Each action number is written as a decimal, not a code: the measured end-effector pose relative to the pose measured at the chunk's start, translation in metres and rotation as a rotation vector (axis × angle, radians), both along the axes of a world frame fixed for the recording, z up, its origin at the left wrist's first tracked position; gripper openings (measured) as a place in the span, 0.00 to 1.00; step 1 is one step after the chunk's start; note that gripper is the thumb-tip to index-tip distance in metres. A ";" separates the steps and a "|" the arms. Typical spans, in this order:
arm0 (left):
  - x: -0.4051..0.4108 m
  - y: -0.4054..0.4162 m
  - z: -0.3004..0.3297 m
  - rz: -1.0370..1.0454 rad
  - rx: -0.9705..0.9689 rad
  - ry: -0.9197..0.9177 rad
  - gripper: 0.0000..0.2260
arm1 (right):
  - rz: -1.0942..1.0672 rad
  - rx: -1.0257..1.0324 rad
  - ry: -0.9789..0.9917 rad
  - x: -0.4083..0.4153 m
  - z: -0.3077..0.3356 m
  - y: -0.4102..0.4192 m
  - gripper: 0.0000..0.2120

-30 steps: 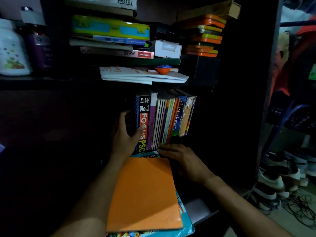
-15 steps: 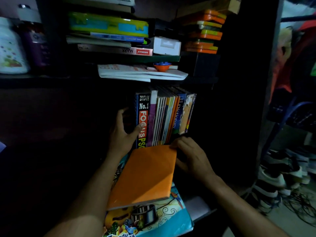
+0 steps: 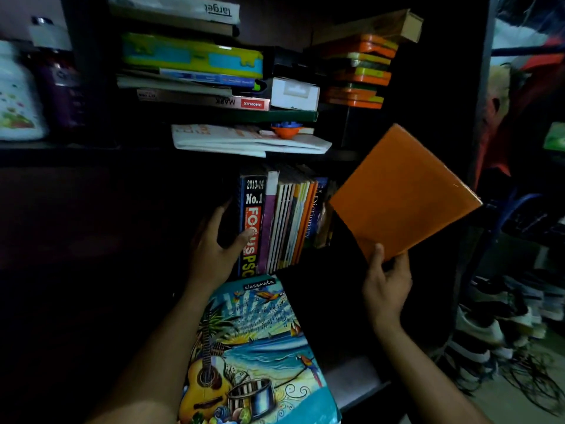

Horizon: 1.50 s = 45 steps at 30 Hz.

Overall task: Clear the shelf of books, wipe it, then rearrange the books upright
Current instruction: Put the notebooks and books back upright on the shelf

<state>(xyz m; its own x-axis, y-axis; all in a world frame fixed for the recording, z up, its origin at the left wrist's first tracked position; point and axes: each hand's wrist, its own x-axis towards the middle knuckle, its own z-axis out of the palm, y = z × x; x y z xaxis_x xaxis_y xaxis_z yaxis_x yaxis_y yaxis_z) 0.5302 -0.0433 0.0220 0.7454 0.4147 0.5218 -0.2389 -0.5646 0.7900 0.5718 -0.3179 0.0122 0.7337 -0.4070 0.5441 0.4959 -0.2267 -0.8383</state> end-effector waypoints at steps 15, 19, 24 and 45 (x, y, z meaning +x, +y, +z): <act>0.000 -0.005 0.003 0.027 0.010 -0.040 0.38 | 0.270 -0.446 0.127 -0.005 -0.006 0.008 0.13; 0.003 0.000 -0.003 0.024 -0.013 -0.006 0.43 | 0.322 -0.494 0.136 -0.006 -0.005 0.013 0.17; -0.002 -0.007 0.002 0.037 -0.045 -0.063 0.45 | 0.290 -0.454 0.191 -0.001 -0.012 0.010 0.26; 0.002 -0.006 -0.002 0.053 0.036 -0.104 0.34 | 0.345 -0.756 0.116 0.002 -0.008 0.014 0.14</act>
<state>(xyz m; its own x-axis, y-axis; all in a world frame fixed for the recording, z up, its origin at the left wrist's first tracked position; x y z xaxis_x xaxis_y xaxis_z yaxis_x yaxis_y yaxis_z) 0.5327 -0.0495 0.0205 0.6640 0.4319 0.6104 -0.2874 -0.6061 0.7416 0.5734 -0.3036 0.0038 0.8181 0.2950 0.4937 0.5608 -0.5995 -0.5710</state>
